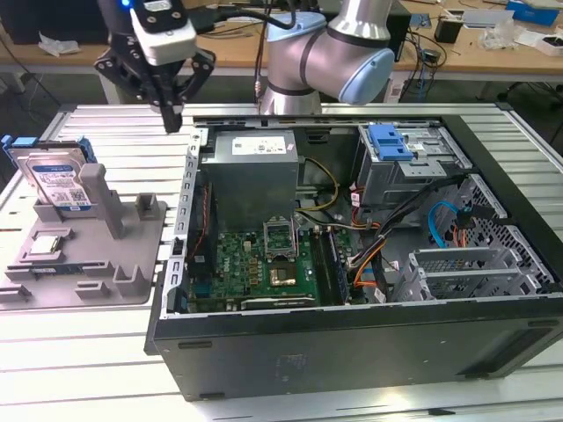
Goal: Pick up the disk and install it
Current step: 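Reach for the disk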
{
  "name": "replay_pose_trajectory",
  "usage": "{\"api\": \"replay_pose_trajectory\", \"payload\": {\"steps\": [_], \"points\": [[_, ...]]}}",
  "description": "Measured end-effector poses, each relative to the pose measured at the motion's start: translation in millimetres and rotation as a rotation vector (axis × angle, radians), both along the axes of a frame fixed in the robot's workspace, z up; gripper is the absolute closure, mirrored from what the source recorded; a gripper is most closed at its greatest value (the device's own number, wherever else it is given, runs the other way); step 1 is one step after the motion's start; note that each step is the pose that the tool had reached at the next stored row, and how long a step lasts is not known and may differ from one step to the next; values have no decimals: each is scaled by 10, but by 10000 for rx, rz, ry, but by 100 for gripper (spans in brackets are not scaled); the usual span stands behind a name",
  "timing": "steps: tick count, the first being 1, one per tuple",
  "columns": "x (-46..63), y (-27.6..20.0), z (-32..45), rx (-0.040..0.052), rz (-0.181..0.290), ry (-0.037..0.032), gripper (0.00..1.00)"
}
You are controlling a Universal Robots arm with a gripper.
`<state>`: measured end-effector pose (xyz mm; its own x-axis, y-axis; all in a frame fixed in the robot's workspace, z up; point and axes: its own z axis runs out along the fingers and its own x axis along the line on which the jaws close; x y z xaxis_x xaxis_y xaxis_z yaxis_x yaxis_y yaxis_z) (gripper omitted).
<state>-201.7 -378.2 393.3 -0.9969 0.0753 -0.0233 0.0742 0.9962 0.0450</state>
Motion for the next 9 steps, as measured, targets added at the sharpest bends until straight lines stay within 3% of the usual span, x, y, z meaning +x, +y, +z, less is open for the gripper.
{"api": "replay_pose_trajectory", "payload": {"steps": [7,9], "points": [[-326,86,-3,0,1,0,89],[-508,116,-7,0,2,0,89]]}}
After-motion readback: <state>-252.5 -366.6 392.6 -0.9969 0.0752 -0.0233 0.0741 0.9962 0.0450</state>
